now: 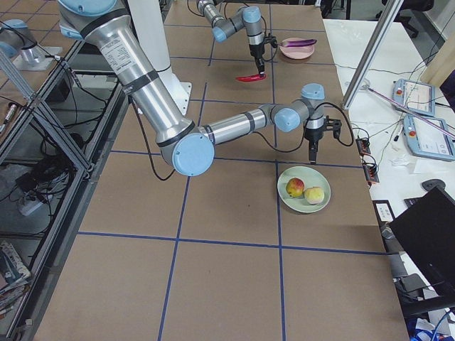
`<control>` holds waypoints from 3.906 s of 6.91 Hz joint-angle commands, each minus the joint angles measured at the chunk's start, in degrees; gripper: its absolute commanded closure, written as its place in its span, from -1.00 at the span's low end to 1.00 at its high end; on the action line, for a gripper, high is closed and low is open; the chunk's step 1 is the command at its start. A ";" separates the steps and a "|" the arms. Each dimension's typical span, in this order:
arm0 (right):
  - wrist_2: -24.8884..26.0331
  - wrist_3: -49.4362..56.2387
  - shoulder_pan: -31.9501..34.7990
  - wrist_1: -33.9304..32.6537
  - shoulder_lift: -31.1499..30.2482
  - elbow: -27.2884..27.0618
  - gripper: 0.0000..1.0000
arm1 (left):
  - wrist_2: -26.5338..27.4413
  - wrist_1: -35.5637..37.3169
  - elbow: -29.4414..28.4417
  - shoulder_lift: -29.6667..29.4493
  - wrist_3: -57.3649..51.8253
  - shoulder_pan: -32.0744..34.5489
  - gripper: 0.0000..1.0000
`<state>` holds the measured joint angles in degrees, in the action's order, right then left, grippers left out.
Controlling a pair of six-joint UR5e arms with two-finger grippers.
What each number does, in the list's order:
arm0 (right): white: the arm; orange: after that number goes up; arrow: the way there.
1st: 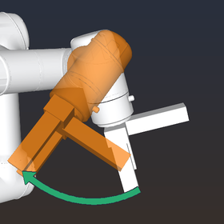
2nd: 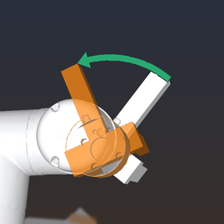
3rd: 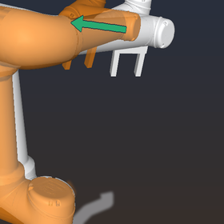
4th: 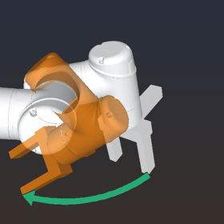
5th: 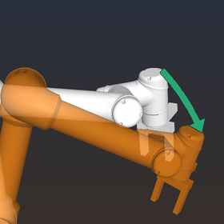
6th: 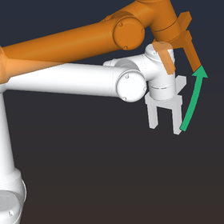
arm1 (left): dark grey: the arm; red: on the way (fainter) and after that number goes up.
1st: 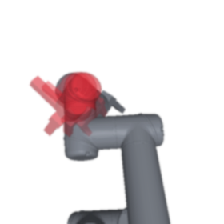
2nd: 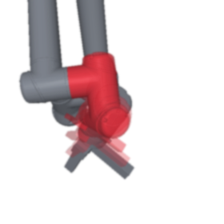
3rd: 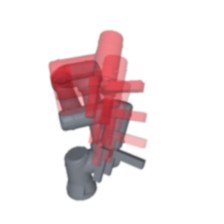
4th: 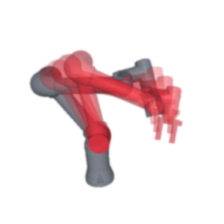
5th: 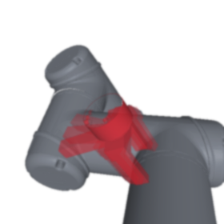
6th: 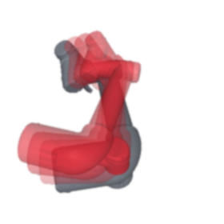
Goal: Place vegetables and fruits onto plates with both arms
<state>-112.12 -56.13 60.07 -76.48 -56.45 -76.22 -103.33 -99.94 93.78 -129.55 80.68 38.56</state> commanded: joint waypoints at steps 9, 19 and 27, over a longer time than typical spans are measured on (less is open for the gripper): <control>-1.79 -19.46 -8.75 -0.16 -10.34 -22.48 -1.00 | -0.11 -25.04 -39.21 -1.05 -19.31 23.48 -1.00; -32.29 33.44 25.98 -0.24 -41.27 -26.88 -1.00 | -27.75 7.12 11.79 31.97 -66.17 38.46 -1.00; -24.47 41.62 23.34 -1.30 -49.43 -30.46 -1.00 | -34.00 21.90 3.69 43.72 -100.19 52.75 -1.00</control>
<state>-137.05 -14.56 83.57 -77.54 -103.55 -105.00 -134.63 -77.66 98.07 -89.77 -18.55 90.31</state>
